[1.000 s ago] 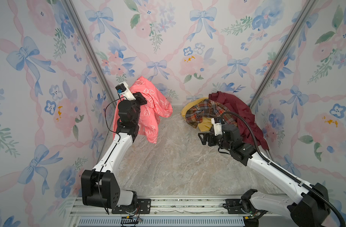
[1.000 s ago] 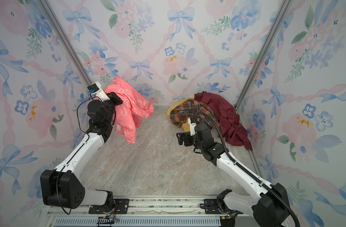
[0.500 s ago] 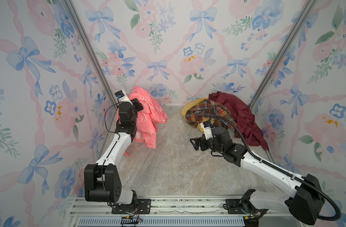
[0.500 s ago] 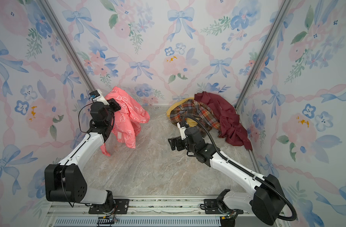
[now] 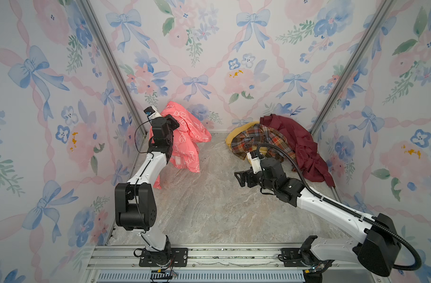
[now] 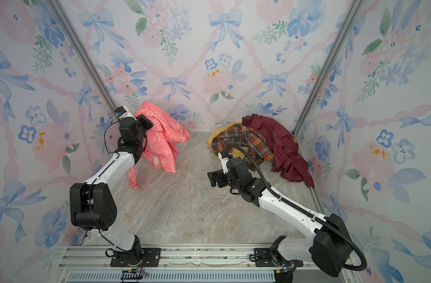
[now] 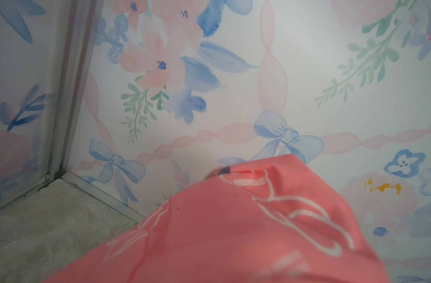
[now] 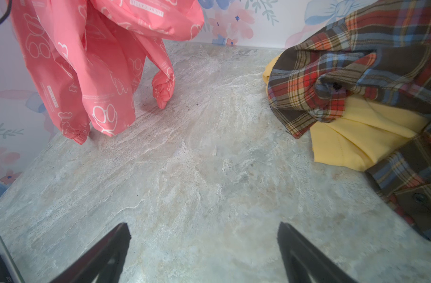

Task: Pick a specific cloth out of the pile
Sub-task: 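Carry the pink jacket toward the near corner with the left gripper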

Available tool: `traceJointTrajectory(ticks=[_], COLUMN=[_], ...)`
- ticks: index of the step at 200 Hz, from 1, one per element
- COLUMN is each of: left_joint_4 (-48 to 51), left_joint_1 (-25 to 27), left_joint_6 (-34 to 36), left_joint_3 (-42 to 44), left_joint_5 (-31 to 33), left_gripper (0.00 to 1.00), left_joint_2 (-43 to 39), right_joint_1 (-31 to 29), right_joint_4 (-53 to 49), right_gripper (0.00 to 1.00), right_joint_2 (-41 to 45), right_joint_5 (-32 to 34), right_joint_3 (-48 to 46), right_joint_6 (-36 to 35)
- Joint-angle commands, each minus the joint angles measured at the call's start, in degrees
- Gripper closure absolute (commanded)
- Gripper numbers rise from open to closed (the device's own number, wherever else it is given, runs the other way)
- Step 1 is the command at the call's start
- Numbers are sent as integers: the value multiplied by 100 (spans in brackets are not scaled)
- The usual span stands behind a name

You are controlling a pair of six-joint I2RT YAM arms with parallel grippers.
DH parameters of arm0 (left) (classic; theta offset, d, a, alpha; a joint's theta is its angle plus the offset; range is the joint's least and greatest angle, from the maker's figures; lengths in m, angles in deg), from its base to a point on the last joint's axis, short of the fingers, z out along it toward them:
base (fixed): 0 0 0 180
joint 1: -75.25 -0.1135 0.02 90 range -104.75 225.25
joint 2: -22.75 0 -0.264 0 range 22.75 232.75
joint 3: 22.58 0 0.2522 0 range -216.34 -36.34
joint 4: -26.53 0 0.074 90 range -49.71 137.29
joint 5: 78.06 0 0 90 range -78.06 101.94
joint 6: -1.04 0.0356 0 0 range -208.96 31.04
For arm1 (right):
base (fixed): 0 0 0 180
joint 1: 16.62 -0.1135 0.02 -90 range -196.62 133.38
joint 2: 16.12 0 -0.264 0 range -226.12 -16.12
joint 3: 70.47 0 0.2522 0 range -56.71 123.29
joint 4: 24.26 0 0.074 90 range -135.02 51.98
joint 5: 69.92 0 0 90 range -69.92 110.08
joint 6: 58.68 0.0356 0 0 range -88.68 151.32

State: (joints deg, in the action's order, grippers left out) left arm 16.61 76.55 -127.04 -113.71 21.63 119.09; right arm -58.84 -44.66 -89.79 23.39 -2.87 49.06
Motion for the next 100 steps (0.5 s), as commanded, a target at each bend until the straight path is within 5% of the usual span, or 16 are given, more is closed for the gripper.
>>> traceJointTrajectory(ticks=[1,100], left_joint_4=[-648,-1411], left_joint_1=[-126,-1084], left_joint_6=[-416,-839], left_joint_3=[-293,2149], left_joint_5=[201,689], left_gripper=[100,100], left_joint_2=[-24,-1395], right_joint_1=[-75,-212], right_joint_4=[29,326], right_gripper=[3,3], right_joint_2=[-152,-640], right_joint_5=[126,59], right_joint_3=[260,447], right_joint_6=[-1,87])
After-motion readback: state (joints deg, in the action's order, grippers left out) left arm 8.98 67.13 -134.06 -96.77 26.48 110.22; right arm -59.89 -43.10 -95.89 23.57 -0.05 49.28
